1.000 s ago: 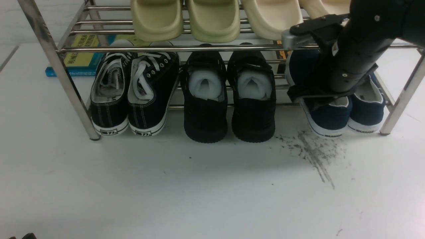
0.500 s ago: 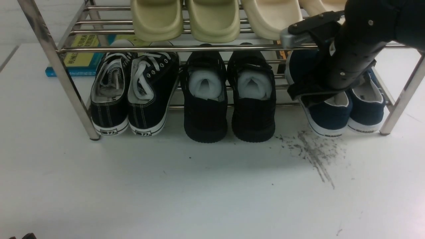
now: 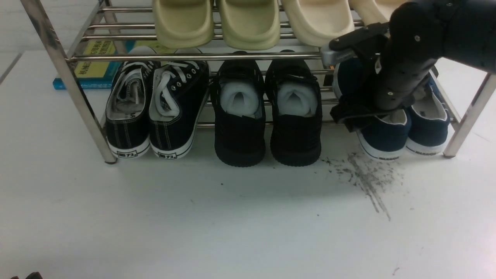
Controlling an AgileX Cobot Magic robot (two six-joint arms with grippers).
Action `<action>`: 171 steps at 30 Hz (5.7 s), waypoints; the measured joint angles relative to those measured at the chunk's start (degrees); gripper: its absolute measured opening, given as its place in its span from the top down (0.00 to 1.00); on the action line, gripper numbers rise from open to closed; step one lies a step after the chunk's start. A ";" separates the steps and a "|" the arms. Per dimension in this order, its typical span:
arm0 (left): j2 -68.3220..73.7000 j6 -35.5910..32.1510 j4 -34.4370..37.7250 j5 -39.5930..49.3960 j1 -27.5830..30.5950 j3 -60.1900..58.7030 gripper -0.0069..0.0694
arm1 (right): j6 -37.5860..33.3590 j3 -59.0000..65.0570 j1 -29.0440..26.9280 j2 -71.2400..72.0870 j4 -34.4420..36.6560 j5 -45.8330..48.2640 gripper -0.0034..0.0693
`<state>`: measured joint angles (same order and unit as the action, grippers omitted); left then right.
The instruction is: Take the shoes off the shelf with your hand on the white table.
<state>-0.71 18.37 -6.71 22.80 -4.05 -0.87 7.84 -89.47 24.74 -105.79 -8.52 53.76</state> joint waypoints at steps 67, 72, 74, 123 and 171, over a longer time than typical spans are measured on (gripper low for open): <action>0.00 0.00 0.00 0.00 0.00 0.00 0.59 | 4.31 32.58 8.61 41.33 24.41 15.46 0.91; 0.00 0.00 0.00 0.00 0.00 0.00 0.59 | 11.98 37.29 20.67 39.03 24.38 6.64 0.91; 0.00 0.00 0.00 0.00 0.00 0.00 0.59 | 17.73 37.65 26.08 35.87 21.82 1.68 0.91; 0.00 0.00 0.00 0.00 0.00 0.00 0.59 | 40.75 26.16 37.63 0.53 5.68 -31.60 0.80; 0.00 0.00 0.00 0.00 0.00 0.00 0.59 | 13.28 3.88 -4.28 19.55 0.20 17.57 0.95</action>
<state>-0.71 18.37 -6.71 22.80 -4.05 -0.87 21.12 -85.59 20.46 -86.24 -8.31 71.33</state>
